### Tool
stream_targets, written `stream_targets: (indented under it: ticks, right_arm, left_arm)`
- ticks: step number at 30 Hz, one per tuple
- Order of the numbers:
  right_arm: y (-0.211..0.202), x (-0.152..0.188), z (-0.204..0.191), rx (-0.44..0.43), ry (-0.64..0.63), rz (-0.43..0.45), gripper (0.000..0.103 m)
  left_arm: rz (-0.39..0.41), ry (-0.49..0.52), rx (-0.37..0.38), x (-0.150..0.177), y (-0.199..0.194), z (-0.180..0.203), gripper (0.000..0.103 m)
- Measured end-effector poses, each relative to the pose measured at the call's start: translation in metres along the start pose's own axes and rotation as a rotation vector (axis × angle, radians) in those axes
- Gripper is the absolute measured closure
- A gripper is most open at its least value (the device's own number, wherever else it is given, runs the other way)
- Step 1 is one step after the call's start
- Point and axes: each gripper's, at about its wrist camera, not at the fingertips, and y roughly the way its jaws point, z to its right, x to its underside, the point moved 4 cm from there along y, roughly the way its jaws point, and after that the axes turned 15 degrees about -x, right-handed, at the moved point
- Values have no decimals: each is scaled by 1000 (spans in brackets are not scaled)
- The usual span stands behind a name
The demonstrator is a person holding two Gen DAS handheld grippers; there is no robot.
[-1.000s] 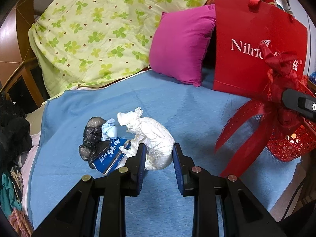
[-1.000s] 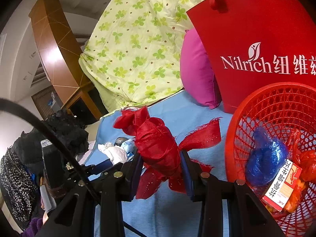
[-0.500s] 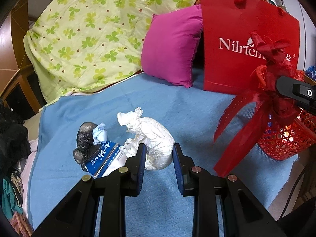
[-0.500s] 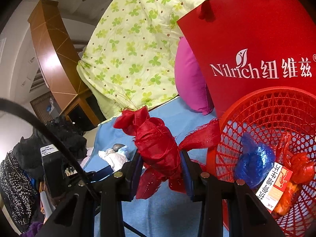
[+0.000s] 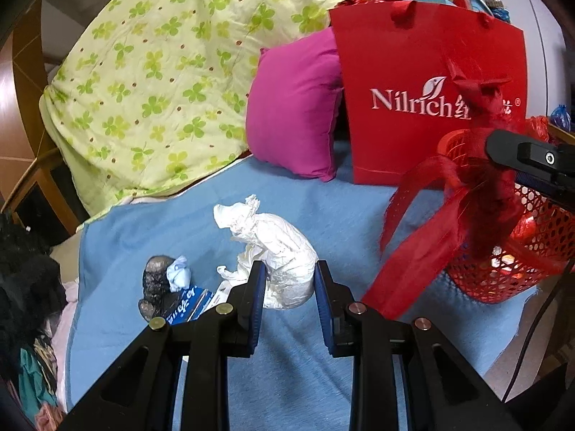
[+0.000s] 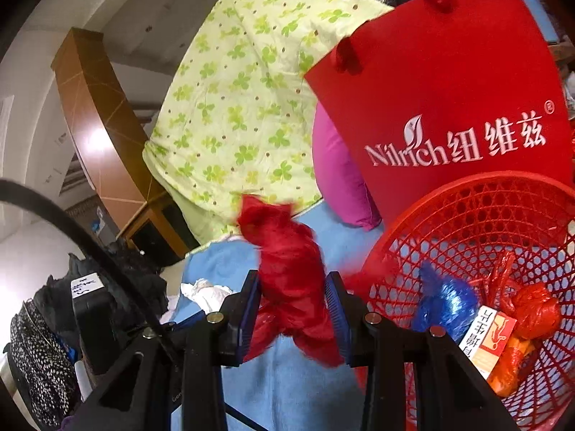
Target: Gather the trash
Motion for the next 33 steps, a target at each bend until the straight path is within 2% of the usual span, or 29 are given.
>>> stream_targets:
  ticks: [5, 9, 12, 17, 19, 20, 21, 22, 24, 26, 28, 33]
  right_arm:
    - [-13, -7, 2, -20, 11, 52, 63]
    - [-10, -6, 7, -33, 34, 27, 63]
    - [-4, -1, 6, -54, 45, -16, 63]
    - [8, 8, -3, -81, 18, -74, 63]
    - [18, 13, -8, -89, 3, -116, 61]
    - [25, 17, -10, -90, 1, -148, 57]
    - [29, 21, -10, -90, 3, -173, 41]
    - [38, 27, -11, -84, 6, -216, 34]
    - [51, 38, -14, -55, -18, -274, 34]
    - [67, 52, -20, 29, -104, -345, 34]
    - [76, 63, -23, 73, -158, -393, 34]
    - [89, 83, -34, 99, -260, -457, 34]
  left_arm:
    - [30, 32, -1, -12, -12, 11, 74]
    - [47, 60, -10, -14, -16, 17, 74]
    - [16, 57, -12, -1, -10, 13, 74]
    - [-80, -1, -17, 26, 12, -12, 74]
    - [-109, -22, -46, 38, 22, -29, 74]
    - [-118, -32, -57, 43, 26, -36, 74]
    - [-127, -42, -67, 47, 30, -44, 74]
    - [-141, -60, -81, 52, 35, -56, 74]
    - [-164, -97, -91, 60, 42, -73, 74]
    - [-182, -134, -93, 65, 49, -86, 74]
    - [-193, -161, -88, 70, 53, -96, 74]
    - [-214, -205, -61, 77, 58, -112, 74]
